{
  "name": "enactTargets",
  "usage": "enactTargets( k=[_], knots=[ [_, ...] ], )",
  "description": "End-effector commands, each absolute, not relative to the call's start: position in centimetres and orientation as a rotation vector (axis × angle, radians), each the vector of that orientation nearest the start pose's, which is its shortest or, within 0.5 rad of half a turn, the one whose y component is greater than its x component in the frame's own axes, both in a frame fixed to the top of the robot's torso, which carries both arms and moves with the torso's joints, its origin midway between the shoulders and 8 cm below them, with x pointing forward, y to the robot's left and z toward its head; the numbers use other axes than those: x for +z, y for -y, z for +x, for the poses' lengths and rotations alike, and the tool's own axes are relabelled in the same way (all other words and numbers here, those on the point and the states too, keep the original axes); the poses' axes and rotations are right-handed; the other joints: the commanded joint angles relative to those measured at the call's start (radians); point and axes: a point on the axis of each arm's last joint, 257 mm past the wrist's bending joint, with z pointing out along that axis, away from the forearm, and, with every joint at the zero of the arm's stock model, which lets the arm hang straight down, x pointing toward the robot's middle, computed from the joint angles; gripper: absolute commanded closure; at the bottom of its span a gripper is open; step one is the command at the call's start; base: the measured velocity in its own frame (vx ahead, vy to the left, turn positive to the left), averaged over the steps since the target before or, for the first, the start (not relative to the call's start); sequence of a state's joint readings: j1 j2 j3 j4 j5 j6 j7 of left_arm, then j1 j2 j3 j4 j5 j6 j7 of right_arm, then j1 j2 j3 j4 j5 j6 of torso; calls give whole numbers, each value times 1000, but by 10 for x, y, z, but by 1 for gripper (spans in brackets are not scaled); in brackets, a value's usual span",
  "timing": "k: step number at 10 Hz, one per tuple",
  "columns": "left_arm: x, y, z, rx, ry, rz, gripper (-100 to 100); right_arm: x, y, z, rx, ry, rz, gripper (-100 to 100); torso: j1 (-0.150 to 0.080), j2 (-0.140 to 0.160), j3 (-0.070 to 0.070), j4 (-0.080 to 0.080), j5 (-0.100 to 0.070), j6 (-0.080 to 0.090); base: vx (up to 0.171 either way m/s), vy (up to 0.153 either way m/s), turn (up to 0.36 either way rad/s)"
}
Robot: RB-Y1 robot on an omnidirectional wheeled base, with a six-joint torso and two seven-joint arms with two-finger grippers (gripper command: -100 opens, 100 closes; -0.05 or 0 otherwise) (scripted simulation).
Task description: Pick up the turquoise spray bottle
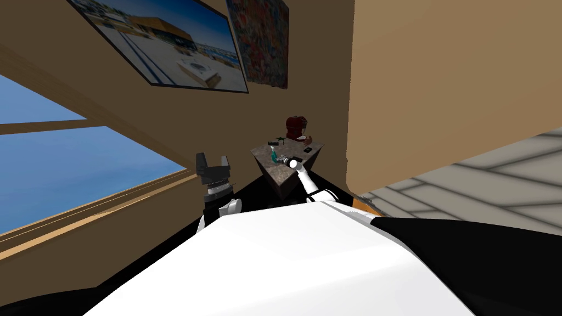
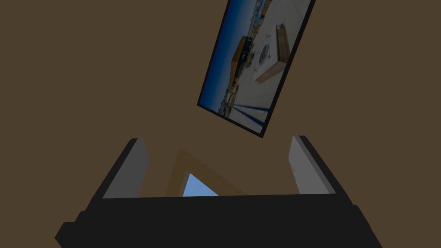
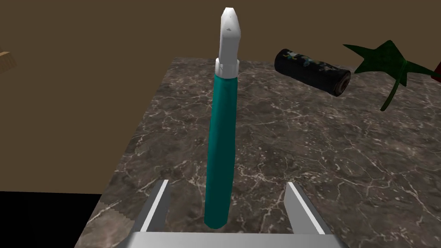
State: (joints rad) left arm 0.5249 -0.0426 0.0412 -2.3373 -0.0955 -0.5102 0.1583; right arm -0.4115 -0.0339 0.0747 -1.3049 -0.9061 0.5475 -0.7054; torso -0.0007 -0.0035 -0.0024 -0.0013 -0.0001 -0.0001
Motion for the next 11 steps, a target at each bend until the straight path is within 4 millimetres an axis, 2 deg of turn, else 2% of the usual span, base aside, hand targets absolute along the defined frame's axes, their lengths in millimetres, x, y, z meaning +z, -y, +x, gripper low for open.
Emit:
enactTargets(
  k=[1,3,5,8,11],
  knots=[
    [43,-285,328,-1346,-565,-644,0,-231,39,596,-1662,710,-2162,-100,0,0,0,0,0,0,0,0,0],
    [43,-285,328,-1346,-565,-644,0,-233,63,605,-1671,737,-2205,-100,0,0,0,0,0,0,0,0,0],
    [43,-285,328,-1346,-565,-644,0,-232,76,613,-1669,750,-2236,-100,0,0,0,0,0,0,-1,3,3],
    [43,-285,328,-1346,-565,-644,0,-229,62,621,-1627,745,-2247,-100,2,1,1,0,0,0,-24,18,10],
    [43,-285,328,-1346,-565,-644,0,-227,63,631,-1601,760,-2276,-100,4,3,2,1,1,-1,-45,53,41]
  ],
)
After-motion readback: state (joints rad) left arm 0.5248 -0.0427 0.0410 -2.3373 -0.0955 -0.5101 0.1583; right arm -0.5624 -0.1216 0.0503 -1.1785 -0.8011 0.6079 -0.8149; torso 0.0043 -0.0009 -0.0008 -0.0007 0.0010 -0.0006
